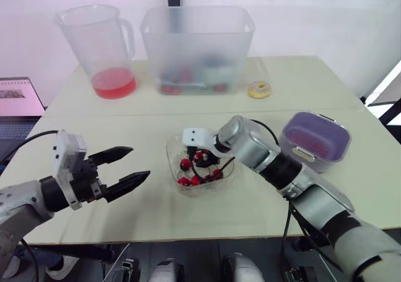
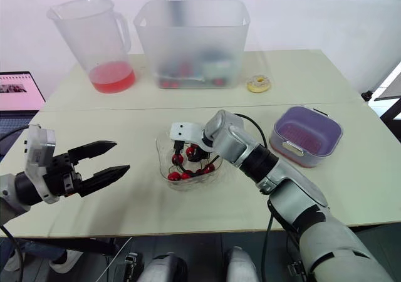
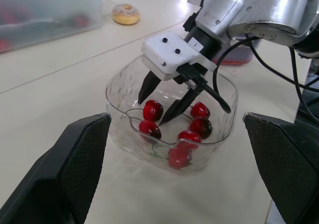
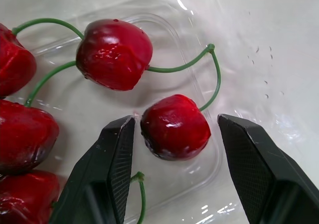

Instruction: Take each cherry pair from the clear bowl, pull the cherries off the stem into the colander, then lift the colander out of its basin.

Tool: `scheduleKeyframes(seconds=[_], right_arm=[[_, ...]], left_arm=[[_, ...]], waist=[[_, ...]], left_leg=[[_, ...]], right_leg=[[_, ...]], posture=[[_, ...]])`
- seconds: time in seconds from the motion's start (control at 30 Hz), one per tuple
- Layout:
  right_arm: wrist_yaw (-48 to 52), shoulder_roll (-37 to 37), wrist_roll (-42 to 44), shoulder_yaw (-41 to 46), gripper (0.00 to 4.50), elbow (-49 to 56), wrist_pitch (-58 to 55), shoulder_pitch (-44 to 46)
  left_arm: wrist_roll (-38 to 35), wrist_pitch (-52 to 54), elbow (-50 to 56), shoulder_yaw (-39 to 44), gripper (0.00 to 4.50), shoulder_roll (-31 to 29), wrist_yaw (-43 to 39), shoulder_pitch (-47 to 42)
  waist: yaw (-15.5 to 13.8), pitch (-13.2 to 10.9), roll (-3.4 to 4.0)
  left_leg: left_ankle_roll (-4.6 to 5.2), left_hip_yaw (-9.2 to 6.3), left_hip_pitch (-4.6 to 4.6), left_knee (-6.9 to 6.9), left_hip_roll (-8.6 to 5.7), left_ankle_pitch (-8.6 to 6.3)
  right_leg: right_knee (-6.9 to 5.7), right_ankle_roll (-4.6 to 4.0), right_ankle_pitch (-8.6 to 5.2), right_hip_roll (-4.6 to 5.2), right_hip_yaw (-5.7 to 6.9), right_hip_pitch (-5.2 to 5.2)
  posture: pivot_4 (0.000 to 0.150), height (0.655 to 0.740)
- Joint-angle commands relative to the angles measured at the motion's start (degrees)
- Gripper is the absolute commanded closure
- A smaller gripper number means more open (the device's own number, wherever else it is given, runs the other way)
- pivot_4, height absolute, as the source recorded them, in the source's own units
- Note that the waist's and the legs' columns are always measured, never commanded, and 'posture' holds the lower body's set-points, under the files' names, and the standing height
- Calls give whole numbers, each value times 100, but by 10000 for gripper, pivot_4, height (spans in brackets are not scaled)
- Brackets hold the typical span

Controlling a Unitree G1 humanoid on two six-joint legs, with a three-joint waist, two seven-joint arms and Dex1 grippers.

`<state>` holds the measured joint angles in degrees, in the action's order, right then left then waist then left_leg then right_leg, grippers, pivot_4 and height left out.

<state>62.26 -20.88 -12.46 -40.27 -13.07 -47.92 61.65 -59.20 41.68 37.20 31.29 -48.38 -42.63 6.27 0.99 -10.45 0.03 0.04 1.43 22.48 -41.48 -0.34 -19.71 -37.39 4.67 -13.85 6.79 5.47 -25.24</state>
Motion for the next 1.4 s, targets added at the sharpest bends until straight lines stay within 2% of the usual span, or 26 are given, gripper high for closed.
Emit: scheduleKeyframes(seconds=[0.03,0.07,0.1,0.23,0.43,0.63,0.73,0.8,0.93,1.0,1.07,1.13,1.27,1.4], right_arm=[[-28,41,-16,113,17142,116,-32,85],[-57,77,7,145,21106,96,-56,78],[-83,100,22,172,22510,77,-63,77],[-74,94,44,185,36490,125,-52,92],[363,-304,231,361,36490,918,-109,212],[980,-990,900,1101,36490,1921,324,228],[1040,-1274,1158,1674,36490,1973,1621,225],[917,-1174,1427,2118,36490,1751,2273,318],[678,-985,1394,2361,36490,1099,3509,612],[246,-781,1035,2275,36490,461,4562,915],[-280,-573,625,2165,36490,-180,5676,1202],[-706,-467,256,2064,36490,-711,6549,1416],[-1551,-326,-354,1946,36490,-1617,7832,1828],[-1879,-81,-493,1939,36490,-2127,7980,2044]], left_arm=[[5,-116,67,75,0,-50,3,-50],[3,-118,68,75,0,-47,10,-55],[-1,-116,71,74,0,-46,22,-63],[-4,-115,80,99,0,-41,17,-31],[-247,-88,-65,147,0,160,227,-102],[-746,-31,-490,243,0,483,1048,-649],[-687,-140,-578,182,0,615,1481,-987],[-1141,-240,-568,268,0,787,1667,-1271],[-1102,-222,-800,186,0,840,2428,-1824],[-1681,-78,-1180,119,0,880,2768,-2367],[-2557,-45,-1509,179,0,994,2805,-2816],[-2887,-35,-1680,135,0,1023,2976,-3134],[-2914,1,-1704,-201,0,1053,3237,-3552],[-2765,-156,-1642,-471,0,1267,3357,-3744]], waist=[[-2,0,0],[-2,0,0],[-2,0,0],[-2,0,0],[-9,-1,1],[-23,-1,0],[-20,-1,-2],[-22,-1,-3],[-15,-2,-5],[-13,-2,-5],[-8,-2,-7],[2,-3,-11],[0,-5,-15],[10,-5,-15]], left_leg=[[0,0,0,0,0,0],[0,0,0,0,0,0],[0,0,0,0,0,0],[0,0,0,1,0,0],[0,0,1,1,0,0],[0,-3,1,1,0,0],[0,-2,0,2,-1,0],[0,-1,0,4,-2,0],[-6,-1,-2,3,-1,3],[-7,0,-5,8,-1,5],[-11,0,-5,8,-1,7],[-11,0,-6,12,-2,7],[-12,0,-5,13,-3,8],[-15,0,-5,12,-3,9]], right_leg=[[0,0,0,0,0,0],[0,0,0,0,0,0],[0,0,0,0,0,0],[0,0,0,0,0,0],[1,0,0,0,0,0],[4,0,0,0,1,1],[4,0,0,0,0,1],[8,1,0,0,1,3],[4,1,1,0,0,3],[4,1,1,-1,0,4],[4,1,1,-1,1,3],[6,1,1,0,0,3],[11,1,1,1,1,5],[9,1,1,1,1,6]], posture=[[1500,6886],[1500,6886],[1500,6886],[1500,6886],[1500,6886],[1500,6886],[1500,6886],[1500,6886],[1500,6886],[1500,6886],[1500,6886],[1500,6886],[1500,6886],[1500,6886]])
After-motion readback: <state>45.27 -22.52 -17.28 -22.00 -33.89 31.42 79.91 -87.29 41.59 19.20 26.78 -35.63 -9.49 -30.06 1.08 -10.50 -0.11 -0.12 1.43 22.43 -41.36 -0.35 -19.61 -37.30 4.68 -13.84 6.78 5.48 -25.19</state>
